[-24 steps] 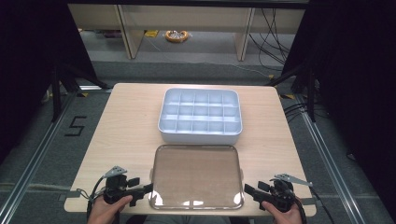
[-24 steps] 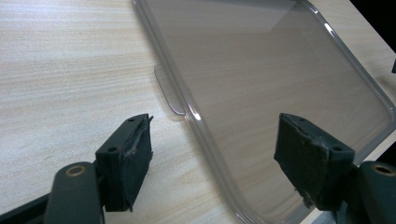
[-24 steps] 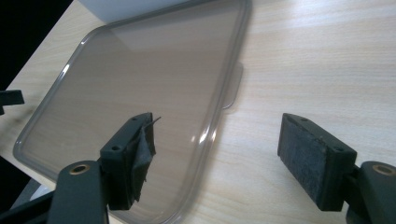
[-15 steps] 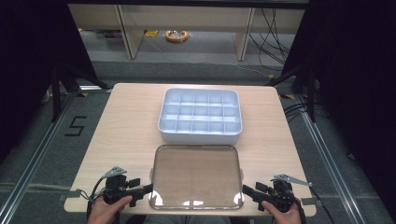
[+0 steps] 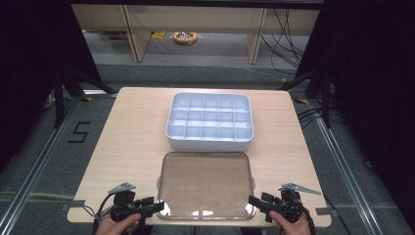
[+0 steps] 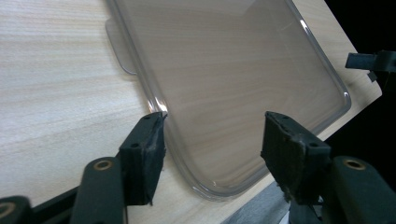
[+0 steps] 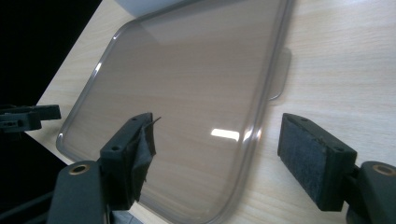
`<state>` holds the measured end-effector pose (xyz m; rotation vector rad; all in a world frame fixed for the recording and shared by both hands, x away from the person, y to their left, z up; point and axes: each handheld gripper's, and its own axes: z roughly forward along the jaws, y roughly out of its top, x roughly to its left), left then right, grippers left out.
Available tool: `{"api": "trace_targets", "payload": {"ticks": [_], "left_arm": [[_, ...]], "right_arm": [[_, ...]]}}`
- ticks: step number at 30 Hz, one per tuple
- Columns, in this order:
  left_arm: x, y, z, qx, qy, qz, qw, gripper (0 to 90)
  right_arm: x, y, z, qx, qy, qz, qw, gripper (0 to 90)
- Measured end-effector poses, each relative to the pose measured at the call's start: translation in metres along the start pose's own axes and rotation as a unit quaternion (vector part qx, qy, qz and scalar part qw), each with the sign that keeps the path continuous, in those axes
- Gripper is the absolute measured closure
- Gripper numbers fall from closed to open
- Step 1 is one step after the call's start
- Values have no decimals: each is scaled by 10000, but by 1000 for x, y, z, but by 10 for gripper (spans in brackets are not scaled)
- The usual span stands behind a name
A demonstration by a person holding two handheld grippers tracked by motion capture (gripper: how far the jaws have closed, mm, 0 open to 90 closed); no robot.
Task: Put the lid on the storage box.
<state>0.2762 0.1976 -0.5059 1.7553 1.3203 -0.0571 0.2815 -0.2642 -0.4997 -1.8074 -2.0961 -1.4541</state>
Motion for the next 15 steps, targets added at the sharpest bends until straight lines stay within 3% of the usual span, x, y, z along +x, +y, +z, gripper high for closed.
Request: {"api": "trace_targets", "payload": {"ticks": [5,6,7,9,10,12,13,15], "left_arm": [[0,1,4,8,134,5,9999,415],[0,2,5,16,165,16,9999,416],[0,2,5,16,165,16,9999,417],[1,3,8,50,230,-17,9997,427],[2,3,11,82,278,-26,9996,431],[2,3,12,107,309,-28,9995,435],[2,3,13,172,304,-16,9994,437],[3,3,14,196,325,-30,9993,436]], "right_arm": [[1,1,6,82,-46,-32,10000,299],[4,1,7,124,-78,165,9998,303],[0,1,10,59,-113,-83,9999,304],[1,1,11,111,-106,-19,9999,307],[0,2,16,90,-144,-106,9998,310],[1,2,16,139,-147,-34,9998,310],[3,2,18,214,-138,146,9996,312],[2,2,19,217,-141,119,9996,312]]}}
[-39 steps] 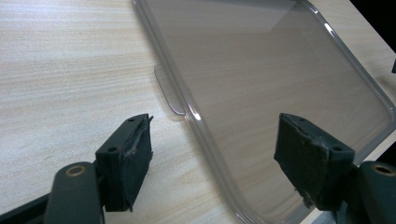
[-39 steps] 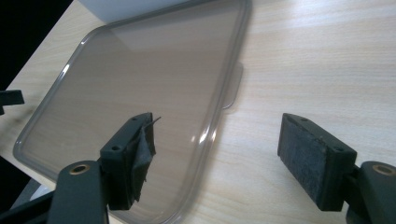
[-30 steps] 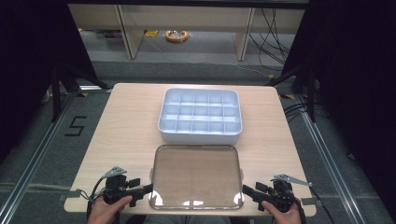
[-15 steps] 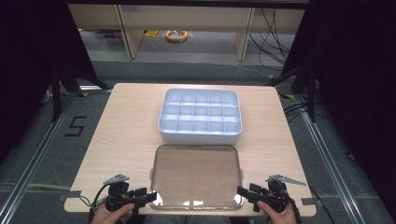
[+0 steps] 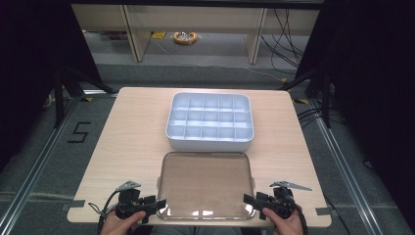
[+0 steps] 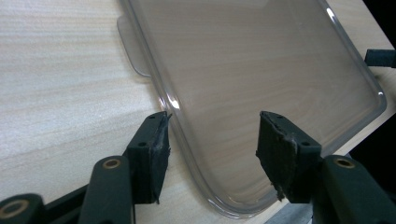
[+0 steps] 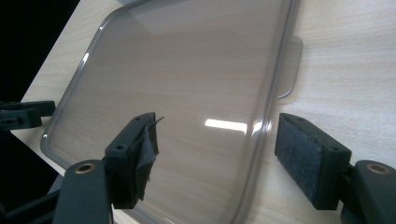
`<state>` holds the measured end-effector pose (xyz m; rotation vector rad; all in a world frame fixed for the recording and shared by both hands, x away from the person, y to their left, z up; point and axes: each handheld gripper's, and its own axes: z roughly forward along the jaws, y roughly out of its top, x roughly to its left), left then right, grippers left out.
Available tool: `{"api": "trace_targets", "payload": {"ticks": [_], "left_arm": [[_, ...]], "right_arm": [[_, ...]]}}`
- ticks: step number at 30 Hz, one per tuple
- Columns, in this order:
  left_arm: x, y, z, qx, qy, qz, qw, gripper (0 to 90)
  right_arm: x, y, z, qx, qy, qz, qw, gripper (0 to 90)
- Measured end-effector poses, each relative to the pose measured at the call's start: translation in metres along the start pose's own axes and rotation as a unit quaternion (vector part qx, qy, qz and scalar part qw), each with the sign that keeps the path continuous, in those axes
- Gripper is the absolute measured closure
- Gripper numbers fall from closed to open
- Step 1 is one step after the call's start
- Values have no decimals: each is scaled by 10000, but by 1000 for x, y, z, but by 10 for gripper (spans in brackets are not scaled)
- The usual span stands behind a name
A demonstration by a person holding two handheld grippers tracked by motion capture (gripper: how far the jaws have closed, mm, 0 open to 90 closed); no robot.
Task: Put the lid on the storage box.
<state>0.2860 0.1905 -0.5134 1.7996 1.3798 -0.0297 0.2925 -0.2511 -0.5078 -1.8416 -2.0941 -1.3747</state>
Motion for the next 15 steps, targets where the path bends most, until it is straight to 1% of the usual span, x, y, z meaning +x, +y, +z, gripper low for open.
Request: {"api": "trace_targets", "payload": {"ticks": [1,2,4,5,6,7,8,9,10,11,12,13,14,15], "left_arm": [[0,0,1,-12,-13,-21,10000,447],[1,1,2,-28,4,-13,10000,447],[0,2,3,-75,34,-1,10000,449],[0,2,4,-60,8,24,10000,449],[-1,2,5,-58,-4,-49,10000,435],[-1,2,5,-58,-4,-49,10000,431],[-1,2,4,-50,-12,-65,10000,433],[-1,1,3,-37,-16,-31,10000,434],[-1,1,3,-37,-16,-31,10000,434],[-2,1,3,-57,1,-31,10000,441],[-2,0,4,-47,-18,-29,10000,446],[-2,0,4,-44,-42,-18,10000,459],[-2,0,4,-40,-34,38,10000,460],[-2,0,4,-34,-36,49,10000,460]], "right_arm": [[-4,1,5,27,-10,-55,10000,329],[-4,1,5,27,-10,-55,10000,329],[-4,1,6,23,79,117,9999,332],[-4,1,6,23,79,117,9999,332],[-4,0,6,-26,108,251,9996,320],[-4,0,6,-26,108,251,9996,320],[-2,-1,4,-33,205,808,9965,356],[-7,-2,5,-137,234,713,9971,385],[-7,-2,5,-137,234,713,9971,385],[-7,-5,2,-72,460,1288,9906,458],[-9,-6,1,-17,578,1391,9886,499],[-11,-9,3,-120,590,1398,9883,533],[-12,-9,3,-172,507,1051,9930,559],[-8,-8,1,-123,377,1065,9935,587]]}}
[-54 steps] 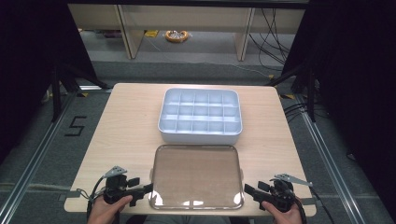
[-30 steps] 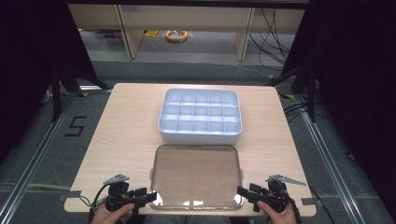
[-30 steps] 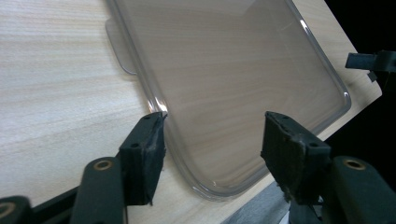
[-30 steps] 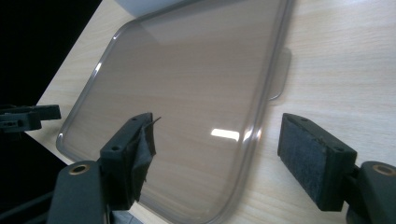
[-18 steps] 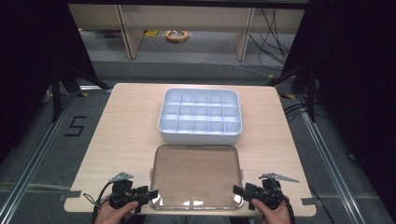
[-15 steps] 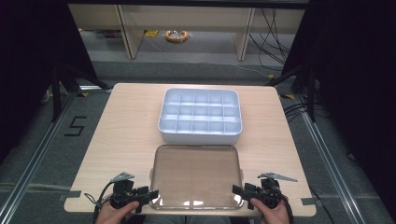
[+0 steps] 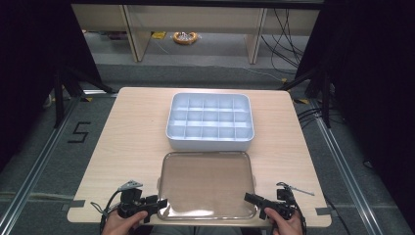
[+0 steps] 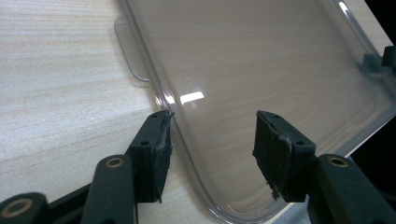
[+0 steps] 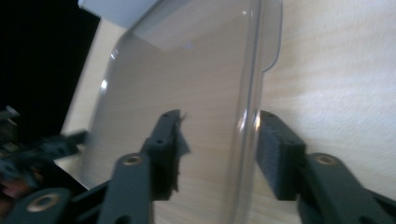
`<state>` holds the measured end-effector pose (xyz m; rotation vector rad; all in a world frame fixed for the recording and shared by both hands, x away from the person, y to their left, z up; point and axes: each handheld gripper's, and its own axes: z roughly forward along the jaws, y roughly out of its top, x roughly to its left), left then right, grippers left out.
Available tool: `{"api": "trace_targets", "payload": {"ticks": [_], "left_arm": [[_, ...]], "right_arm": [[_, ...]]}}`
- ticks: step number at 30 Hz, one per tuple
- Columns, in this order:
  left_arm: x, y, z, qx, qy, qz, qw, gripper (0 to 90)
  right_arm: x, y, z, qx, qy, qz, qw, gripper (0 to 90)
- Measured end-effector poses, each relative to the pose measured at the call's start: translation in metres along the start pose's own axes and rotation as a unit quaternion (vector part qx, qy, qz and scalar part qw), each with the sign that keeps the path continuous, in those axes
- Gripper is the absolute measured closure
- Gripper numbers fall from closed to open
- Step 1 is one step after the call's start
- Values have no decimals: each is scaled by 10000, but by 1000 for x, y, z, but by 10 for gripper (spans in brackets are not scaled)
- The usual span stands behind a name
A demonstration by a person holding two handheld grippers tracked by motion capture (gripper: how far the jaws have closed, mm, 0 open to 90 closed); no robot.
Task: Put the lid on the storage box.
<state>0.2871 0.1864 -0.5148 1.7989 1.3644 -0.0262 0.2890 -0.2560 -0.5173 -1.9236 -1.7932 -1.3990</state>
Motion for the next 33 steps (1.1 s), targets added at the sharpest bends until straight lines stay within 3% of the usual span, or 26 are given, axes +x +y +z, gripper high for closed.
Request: {"api": "trace_targets", "payload": {"ticks": [1,2,3,4,5,6,7,9,13,14,15,16,18,19,20,21,23,24,25,27,28,29,30,31,33], "left_arm": [[0,0,0,0,0,0,10000,459],[0,0,0,-2,-9,17,10000,459],[0,0,0,-2,-9,17,10000,459],[0,0,0,-3,-31,55,10000,458],[0,0,0,-3,-31,55,10000,457],[2,0,-1,37,-84,56,9999,456],[3,0,-1,13,-94,23,10000,455],[2,-1,-1,12,-101,84,9999,436],[1,-1,0,8,-132,147,9998,400],[1,-1,0,0,-123,156,9998,392],[1,-1,0,-8,-125,162,9998,386],[1,-1,0,-8,-125,162,9998,373],[1,0,1,-83,-12,243,9997,344],[1,0,1,-103,12,245,9996,329],[1,0,1,-119,14,231,9997,320],[2,0,1,-116,18,225,9997,320],[2,1,1,-116,-6,207,9997,320],[2,1,2,-135,5,154,9998,319],[2,1,2,-135,5,154,9998,318],[4,2,1,-123,-59,22,9999,318],[4,2,1,-123,-59,22,9999,351],[5,3,0,-121,-56,-15,9999,397],[8,3,0,-112,-102,-75,9999,397],[11,2,-1,-148,-221,-303,9992,481],[11,1,-1,-149,-230,-268,9993,507]], "right_arm": [[0,0,0,0,0,0,10000,587],[3,1,-4,-81,123,-285,9995,641],[5,1,-5,-100,156,-282,9994,642],[3,1,-6,-219,187,-609,9977,641],[3,1,-6,-219,187,-609,9977,641],[8,0,-11,-181,216,-779,9966,641],[10,-1,-13,-150,261,-739,9968,641],[12,-2,-17,-192,290,-1084,9935,641],[19,-5,-24,-312,342,-1389,9892,643],[19,-5,-25,-363,385,-1554,9864,647],[21,-6,-28,-378,444,-1576,9858,649],[22,-7,-28,-456,455,-1747,9825,649],[28,-9,-32,-442,551,-1849,9802,652],[35,-11,-34,-407,557,-1665,9836,653],[35,-10,-34,-438,549,-1912,9790,655],[37,-10,-35,-448,577,-2026,9765,658],[39,-11,-36,-452,539,-2021,9768,661],[39,-9,-36,-537,697,-2244,9705,672],[42,-11,-36,-492,623,-2167,9730,672],[43,-11,-36,-455,702,-2141,9732,678],[43,-11,-36,-446,639,-2085,9749,679],[38,-8,-35,-520,496,-2232,9721,679],[38,-8,-35,-520,496,-2232,9721,679],[33,-6,-35,-521,421,-2144,9744,682],[30,-4,-34,-515,379,-2072,9762,684]]}}
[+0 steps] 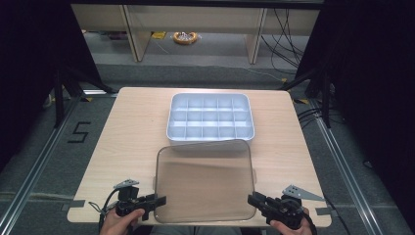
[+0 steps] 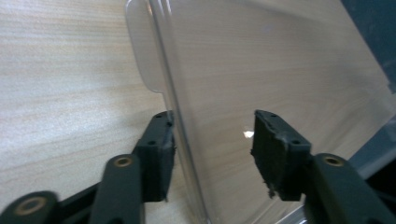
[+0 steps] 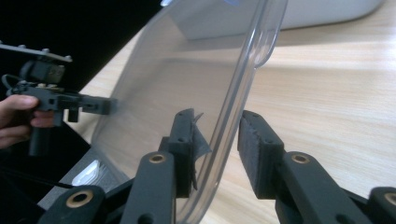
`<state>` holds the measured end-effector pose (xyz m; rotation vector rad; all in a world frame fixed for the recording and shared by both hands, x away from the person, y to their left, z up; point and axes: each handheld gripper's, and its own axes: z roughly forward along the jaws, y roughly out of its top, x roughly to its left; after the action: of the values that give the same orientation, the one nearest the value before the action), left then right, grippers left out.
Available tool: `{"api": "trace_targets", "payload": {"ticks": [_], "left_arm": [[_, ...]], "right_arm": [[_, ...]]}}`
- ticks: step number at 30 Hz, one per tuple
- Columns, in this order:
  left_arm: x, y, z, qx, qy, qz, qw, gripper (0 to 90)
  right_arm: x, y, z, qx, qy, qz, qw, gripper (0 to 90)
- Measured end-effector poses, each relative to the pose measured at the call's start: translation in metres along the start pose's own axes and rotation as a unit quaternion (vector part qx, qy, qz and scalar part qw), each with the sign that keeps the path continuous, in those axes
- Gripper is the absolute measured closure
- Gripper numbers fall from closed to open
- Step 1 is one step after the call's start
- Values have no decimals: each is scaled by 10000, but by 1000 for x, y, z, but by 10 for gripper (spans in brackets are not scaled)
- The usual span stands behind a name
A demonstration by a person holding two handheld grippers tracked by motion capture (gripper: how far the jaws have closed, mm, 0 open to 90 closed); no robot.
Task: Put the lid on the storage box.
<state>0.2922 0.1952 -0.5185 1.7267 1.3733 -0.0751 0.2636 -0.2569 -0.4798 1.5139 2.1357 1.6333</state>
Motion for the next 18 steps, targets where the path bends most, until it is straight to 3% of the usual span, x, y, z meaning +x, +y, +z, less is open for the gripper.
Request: {"api": "trace_targets", "payload": {"ticks": [1,2,4,5,7,8,9,10,11,12,13,14,16,18], "left_arm": [[-2,0,-1,-93,39,79,9999,517],[-3,1,-1,-174,38,123,9998,531],[-4,2,-4,-306,-2,169,9994,579],[-4,2,-4,-306,-2,169,9994,602],[-7,4,-8,-522,39,288,9982,627],[-7,4,-10,-556,63,345,9978,632],[-8,5,-11,-580,95,344,9977,641],[-8,5,-11,-580,95,344,9977,654],[-9,6,-12,-663,96,351,9971,666],[-11,7,-13,-712,144,337,9968,672],[-10,8,-14,-686,148,483,9964,674],[-10,8,-14,-686,148,483,9964,676],[-11,10,-14,-766,177,494,9957,680],[-15,14,-16,-750,289,605,9949,679]], "right_arm": [[2,0,-1,108,-3,170,9998,685],[0,1,0,67,-110,-8,9999,687],[-1,2,0,39,-212,-99,9997,703],[-1,3,-1,87,-236,-27,9997,713],[-2,4,-1,62,-320,-115,9994,728],[2,4,-3,174,-339,28,9993,734],[0,5,-2,170,-481,-194,9985,736],[2,5,0,181,-424,-33,9989,736],[-1,6,1,200,-532,-221,9981,740],[-1,6,2,191,-522,-224,9982,746],[0,6,4,203,-541,-224,9981,747],[1,6,4,288,-638,-210,9973,750],[2,7,5,286,-600,-120,9977,753],[1,11,10,348,-789,-459,9952,753]]}}
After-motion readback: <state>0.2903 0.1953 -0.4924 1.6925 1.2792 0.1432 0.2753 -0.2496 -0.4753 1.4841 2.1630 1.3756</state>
